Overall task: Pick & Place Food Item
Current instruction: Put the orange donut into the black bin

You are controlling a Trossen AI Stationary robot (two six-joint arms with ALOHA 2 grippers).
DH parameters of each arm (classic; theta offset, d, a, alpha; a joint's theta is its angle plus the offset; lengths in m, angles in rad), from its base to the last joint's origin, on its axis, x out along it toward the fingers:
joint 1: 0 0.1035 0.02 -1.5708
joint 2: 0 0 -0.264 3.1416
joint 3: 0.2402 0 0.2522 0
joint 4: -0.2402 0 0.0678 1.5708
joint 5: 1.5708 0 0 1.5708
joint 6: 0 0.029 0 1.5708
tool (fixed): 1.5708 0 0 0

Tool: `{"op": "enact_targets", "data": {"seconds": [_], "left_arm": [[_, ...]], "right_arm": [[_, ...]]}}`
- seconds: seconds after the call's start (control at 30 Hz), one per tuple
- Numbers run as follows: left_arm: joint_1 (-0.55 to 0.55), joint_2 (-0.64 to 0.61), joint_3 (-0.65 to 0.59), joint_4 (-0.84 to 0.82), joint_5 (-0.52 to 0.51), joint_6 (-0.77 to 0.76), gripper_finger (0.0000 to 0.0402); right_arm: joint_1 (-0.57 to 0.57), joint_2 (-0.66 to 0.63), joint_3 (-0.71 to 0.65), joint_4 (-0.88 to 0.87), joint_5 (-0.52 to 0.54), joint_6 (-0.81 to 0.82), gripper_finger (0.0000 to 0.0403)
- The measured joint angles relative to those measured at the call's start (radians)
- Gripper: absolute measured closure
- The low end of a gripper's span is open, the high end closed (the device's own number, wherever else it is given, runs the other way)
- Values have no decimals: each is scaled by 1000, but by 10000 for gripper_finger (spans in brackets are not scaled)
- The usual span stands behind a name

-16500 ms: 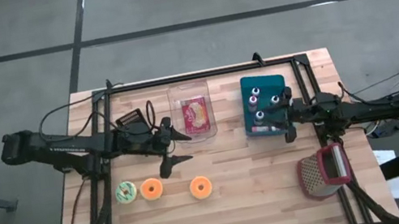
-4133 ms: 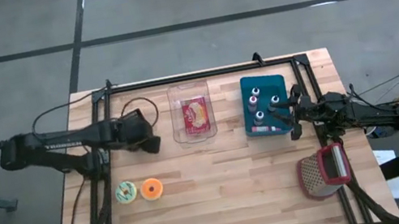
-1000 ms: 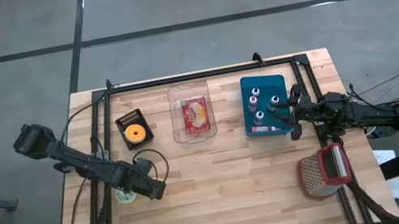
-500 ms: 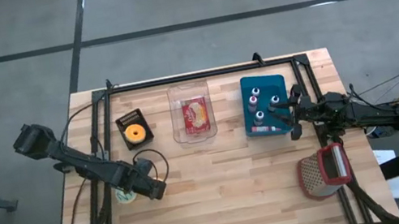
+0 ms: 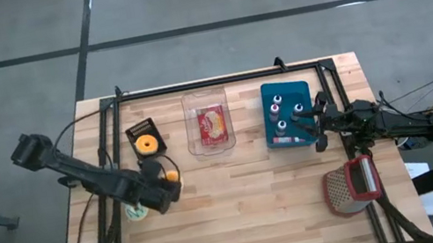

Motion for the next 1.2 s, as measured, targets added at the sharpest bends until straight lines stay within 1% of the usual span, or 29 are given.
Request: {"op": "enact_targets", "data": {"seconds": [0.07, 0.23, 0.33, 0.4, 0.47, 0.57, 0.73, 0.87, 1.0, 1.2], "left_arm": [[8, -11, 22, -68, -59, -63, 297], [54, -39, 50, -273, -71, -235, 298], [98, -69, 53, -326, -119, -256, 298], [136, -95, 53, -344, -161, -234, 298], [184, -121, 51, -355, -182, -211, 298], [267, -157, 46, -366, -183, -177, 298], [419, -186, 45, -367, -183, -36, 298], [517, -183, 45, -367, -183, 76, 298], [559, -169, 45, -356, -179, 127, 298], [569, -134, 43, -349, -198, 165, 298]], "right_arm": [[0, 0, 0, 0, 0, -2, 262], [0, 0, 0, 0, 0, -2, 262], [0, 0, 0, 0, 0, 0, 262], [0, 0, 0, 0, 0, -2, 262], [0, 0, 0, 0, 0, -1, 262], [0, 0, 0, 0, 0, -2, 262], [0, 0, 0, 0, 0, -2, 262], [0, 0, 0, 0, 0, -2, 262], [0, 0, 0, 0, 0, 0, 262], [0, 0, 0, 0, 0, -2, 262]]}}
